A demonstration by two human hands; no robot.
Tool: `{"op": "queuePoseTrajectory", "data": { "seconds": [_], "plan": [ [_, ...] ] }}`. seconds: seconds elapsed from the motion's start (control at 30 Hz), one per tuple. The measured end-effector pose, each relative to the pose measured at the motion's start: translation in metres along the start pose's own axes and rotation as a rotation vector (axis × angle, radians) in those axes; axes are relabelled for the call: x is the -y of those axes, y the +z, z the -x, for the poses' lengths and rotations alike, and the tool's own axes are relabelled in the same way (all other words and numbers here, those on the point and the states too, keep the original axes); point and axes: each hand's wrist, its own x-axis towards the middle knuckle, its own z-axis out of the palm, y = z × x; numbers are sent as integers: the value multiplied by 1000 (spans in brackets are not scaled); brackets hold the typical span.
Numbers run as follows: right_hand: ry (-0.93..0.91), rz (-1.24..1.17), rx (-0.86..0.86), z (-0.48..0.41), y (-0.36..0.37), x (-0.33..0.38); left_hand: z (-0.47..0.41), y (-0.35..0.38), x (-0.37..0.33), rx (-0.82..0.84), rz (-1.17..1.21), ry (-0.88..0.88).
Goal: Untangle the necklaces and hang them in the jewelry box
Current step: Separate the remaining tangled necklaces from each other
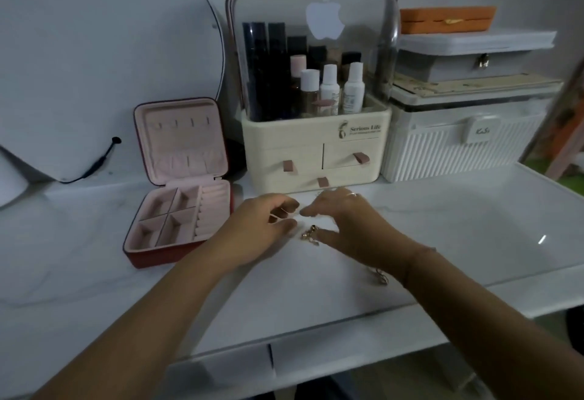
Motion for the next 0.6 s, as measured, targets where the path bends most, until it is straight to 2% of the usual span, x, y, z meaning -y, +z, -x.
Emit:
{"op": "queuePoseTrajectory", "data": {
  "seconds": [0.1, 0.2, 0.37, 0.43, 0.47, 0.6],
  "plan": [
    [-98, 105, 156, -21, 2, -8, 1, -7, 2, -27, -29, 5],
    [-107, 194, 294, -33, 3, -5, -3, -11, 2, -14, -32, 12],
    [-221, 134, 387, -44, 3, -3, -23, -11, 1, -71, 154, -35],
    [-173, -30, 424, -51, -6, -3, -33, -12, 2, -133, 320, -94],
    [-102, -196, 427, -55, -12, -2, -38, -13, 2, -156, 415, -126],
    [69, -756, 320, -75, -26, -9, -48, -14, -5, -129, 825, -268]
  ]
}}
